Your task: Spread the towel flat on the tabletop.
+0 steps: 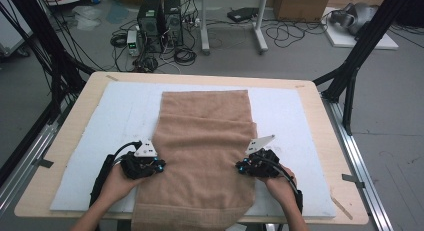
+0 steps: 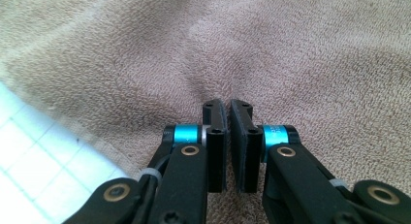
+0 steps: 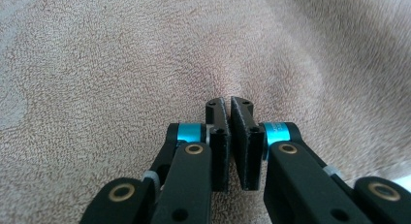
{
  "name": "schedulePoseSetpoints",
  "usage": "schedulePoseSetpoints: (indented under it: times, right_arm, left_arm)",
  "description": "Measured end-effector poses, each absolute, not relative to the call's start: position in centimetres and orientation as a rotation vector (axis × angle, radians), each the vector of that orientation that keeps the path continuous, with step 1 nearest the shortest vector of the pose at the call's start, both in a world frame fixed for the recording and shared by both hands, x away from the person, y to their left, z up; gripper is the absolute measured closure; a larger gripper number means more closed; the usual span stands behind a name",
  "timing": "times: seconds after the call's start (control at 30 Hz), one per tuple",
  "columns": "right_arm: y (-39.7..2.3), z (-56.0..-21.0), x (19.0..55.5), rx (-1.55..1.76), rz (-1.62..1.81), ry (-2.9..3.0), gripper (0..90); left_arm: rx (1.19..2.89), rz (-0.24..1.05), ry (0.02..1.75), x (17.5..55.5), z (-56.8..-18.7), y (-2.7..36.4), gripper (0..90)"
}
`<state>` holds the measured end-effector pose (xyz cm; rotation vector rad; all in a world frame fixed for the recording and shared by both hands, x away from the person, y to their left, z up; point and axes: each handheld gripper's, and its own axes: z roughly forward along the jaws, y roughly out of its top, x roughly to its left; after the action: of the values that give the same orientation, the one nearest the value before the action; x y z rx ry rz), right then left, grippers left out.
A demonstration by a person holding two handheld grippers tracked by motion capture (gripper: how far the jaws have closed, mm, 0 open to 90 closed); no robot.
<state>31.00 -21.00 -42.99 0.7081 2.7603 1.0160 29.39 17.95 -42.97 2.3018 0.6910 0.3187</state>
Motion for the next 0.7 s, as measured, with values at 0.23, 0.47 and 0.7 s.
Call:
schedulePoseSetpoints:
  times: [0.23, 0.47, 0.7]
  right_arm:
    - [-19.4, -40.3, 33.0, 0.704, 1.063, 2.664, 85.8]
    - [-17.2, -41.9, 36.0, 0.764, 0.995, 2.673, 85.0]
    - [-17.9, -41.4, 35.8, 0.769, 1.029, 2.642, 69.9]
  left_arm:
    - [2.150, 0.353, 0.776, 30.3, -41.5, 19.2, 85.5]
    - [2.143, 0.419, 0.882, 32.2, -42.5, 19.7, 85.3]
    - [2.152, 0.411, 0.899, 32.6, -42.9, 19.7, 75.5]
